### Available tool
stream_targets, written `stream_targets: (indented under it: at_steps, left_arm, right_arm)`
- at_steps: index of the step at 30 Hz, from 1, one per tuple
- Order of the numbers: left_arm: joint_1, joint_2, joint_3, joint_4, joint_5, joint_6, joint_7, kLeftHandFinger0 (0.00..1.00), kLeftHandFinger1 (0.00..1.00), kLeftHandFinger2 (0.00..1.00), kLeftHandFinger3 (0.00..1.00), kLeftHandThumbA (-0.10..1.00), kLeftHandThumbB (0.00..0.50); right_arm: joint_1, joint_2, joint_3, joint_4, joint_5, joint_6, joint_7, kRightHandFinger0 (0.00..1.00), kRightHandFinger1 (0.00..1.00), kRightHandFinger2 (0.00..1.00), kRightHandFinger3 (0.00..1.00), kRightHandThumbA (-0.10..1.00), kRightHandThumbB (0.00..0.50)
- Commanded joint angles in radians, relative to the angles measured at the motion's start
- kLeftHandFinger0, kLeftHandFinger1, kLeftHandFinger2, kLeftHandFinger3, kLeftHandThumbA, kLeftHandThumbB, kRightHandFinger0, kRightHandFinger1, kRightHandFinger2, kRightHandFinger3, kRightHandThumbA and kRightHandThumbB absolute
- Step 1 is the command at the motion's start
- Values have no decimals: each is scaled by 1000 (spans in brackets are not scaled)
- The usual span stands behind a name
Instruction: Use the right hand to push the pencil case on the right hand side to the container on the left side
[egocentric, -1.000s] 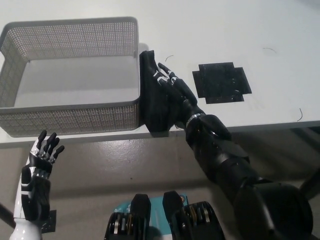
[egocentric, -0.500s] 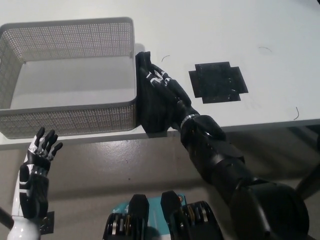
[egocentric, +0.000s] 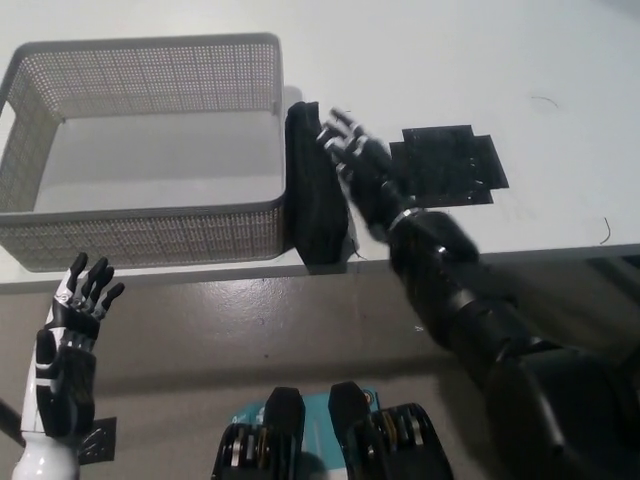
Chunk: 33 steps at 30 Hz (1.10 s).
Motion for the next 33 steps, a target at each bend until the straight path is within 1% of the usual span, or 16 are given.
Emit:
stream_targets:
  at_steps: [1,6,8,9,12,14,16,17,18,20,22,25,27,28,30,33]
  left_arm:
    - [-12,12,3,-31,-9,-22,-9,1000,1000,1000,1000,1000,405]
    - [-16,12,2,-28,-3,-25,-8,1000,1000,1000,1000,1000,411]
    - [-17,12,2,-28,-2,-26,-8,1000,1000,1000,1000,1000,412]
    - [-18,11,1,-27,-2,-27,-8,1000,1000,1000,1000,1000,413]
    - [-21,11,0,-27,0,-26,-8,1000,1000,1000,1000,1000,413]
    - [-21,10,-2,-27,3,-26,-8,1000,1000,1000,1000,1000,415]
    - [-23,14,-3,-29,2,-27,-11,1000,1000,1000,1000,1000,411]
    - [-22,18,-1,-32,4,-25,-11,1000,1000,1000,1000,1000,412]
    - [-22,20,0,-34,3,-23,-11,1000,1000,1000,1000,1000,406]
    - [-25,27,4,-38,2,-19,-11,1000,1000,1000,1000,1000,401]
    - [-27,35,11,-37,-4,-19,-10,1000,1000,1000,1000,1000,402]
    - [-32,37,13,-30,-15,-20,-12,1000,1000,1000,1000,1000,402]
    - [-31,38,16,-31,-4,-21,-8,1000,1000,1000,1000,1000,408]
    - [-33,37,16,-30,3,-22,-6,1000,1000,1000,1000,1000,421]
    - [-40,37,15,-29,3,-17,-5,1000,1000,1000,1000,1000,424]
    - [-43,39,13,-33,11,-13,-4,1000,1000,1000,1000,1000,424]
  right_arm:
    - [-86,-54,-17,-58,10,-107,24,1000,1000,1000,1000,1000,397]
    - [-90,-94,-28,-102,21,-93,51,1000,1000,1000,1000,1000,429]
    - [-88,-98,-34,-116,27,-99,59,1000,1000,1000,1000,1000,397]
    - [-88,-101,-35,-122,27,-102,62,1000,1000,1000,1000,1000,392]
    - [-85,-107,-32,-135,20,-99,62,1000,1000,1000,1000,1000,407]
    - [-79,-111,-32,-152,19,-99,61,1000,1000,1000,1000,1000,405]
    - [-67,-109,-29,-177,14,-120,54,1000,1000,1000,1000,1000,386]
    - [-58,-108,-29,-197,15,-125,56,1000,1000,1000,1000,1000,405]
    - [-42,-107,-27,-233,17,-118,59,1000,1000,1000,1000,1000,407]
    - [7,-104,-16,-348,15,-102,67,1000,1000,1000,1000,1000,397]
    - [103,-102,10,-553,0,-63,65,1000,1000,1000,1000,1000,410]
    - [247,-111,41,-846,-18,0,53,1000,1000,1000,1000,1000,405]
    - [302,-110,48,-952,-19,20,44,1000,1000,1000,1000,1000,399]
    - [379,-117,59,-1097,-14,62,45,1000,1000,1000,1000,1000,386]
    - [438,-124,65,-1212,-5,97,42,1000,1000,1000,1000,1000,384]
    - [571,-148,71,-1425,-6,131,39,1000,1000,1000,1000,1000,410]
